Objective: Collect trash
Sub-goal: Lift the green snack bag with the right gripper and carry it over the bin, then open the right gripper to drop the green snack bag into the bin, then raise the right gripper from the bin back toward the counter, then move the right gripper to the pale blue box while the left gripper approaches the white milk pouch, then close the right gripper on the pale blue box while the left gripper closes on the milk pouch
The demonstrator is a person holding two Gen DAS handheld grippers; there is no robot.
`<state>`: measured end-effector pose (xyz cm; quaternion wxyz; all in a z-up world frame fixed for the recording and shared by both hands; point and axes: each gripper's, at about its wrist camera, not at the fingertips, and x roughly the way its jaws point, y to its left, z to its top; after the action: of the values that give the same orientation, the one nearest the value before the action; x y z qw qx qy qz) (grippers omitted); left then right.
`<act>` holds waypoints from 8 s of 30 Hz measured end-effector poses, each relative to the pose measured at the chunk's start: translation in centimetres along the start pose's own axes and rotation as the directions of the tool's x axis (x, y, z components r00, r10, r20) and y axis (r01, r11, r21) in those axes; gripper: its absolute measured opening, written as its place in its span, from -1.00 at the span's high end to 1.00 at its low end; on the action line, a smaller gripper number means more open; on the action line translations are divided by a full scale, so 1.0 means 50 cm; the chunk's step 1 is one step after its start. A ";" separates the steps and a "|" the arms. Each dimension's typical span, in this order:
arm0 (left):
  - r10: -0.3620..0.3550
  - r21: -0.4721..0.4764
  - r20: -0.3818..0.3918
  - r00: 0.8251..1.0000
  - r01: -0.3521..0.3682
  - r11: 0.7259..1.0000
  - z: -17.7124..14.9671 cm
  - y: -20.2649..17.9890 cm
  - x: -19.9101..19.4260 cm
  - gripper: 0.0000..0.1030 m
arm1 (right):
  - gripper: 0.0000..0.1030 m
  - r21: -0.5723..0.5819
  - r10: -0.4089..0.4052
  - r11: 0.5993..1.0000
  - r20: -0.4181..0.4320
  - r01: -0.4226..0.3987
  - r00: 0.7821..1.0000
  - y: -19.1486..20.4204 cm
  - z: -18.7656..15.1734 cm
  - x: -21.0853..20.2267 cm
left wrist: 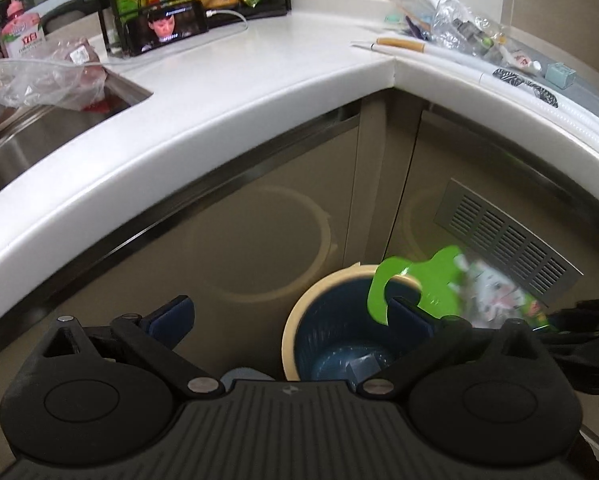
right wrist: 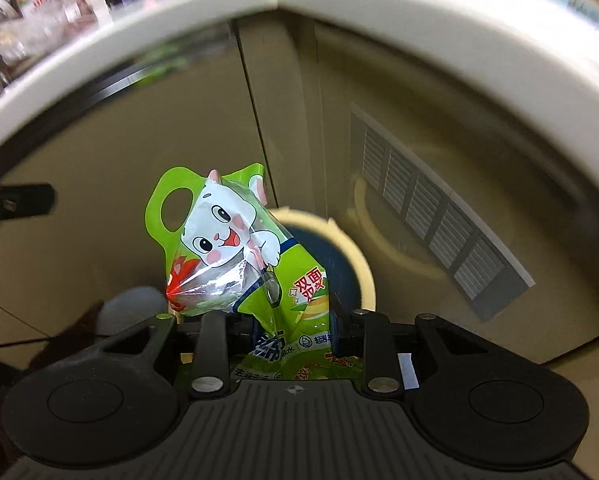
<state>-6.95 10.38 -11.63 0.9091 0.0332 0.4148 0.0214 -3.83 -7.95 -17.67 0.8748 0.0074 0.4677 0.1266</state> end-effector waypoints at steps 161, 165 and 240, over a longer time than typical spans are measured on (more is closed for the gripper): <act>0.132 0.090 0.046 0.990 -0.136 0.987 0.327 -0.053 0.053 -1.00 | -1.00 0.614 -0.496 0.756 0.309 0.228 0.811 -0.492 0.490 -0.061; 0.142 0.100 0.051 0.989 -0.146 0.984 0.334 -0.062 0.058 -1.00 | -1.00 0.623 -0.493 0.733 0.209 0.274 0.844 -0.527 0.543 -0.008; -0.287 0.262 -0.082 0.955 0.298 0.918 0.721 -0.682 0.417 -1.00 | -1.00 0.428 -0.518 0.811 0.206 0.400 0.830 -0.570 0.402 -0.038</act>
<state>34.33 -23.75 -6.41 0.8800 0.0947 0.4329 -0.1709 17.76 -33.85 -8.53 0.9243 0.0761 0.3257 -0.1837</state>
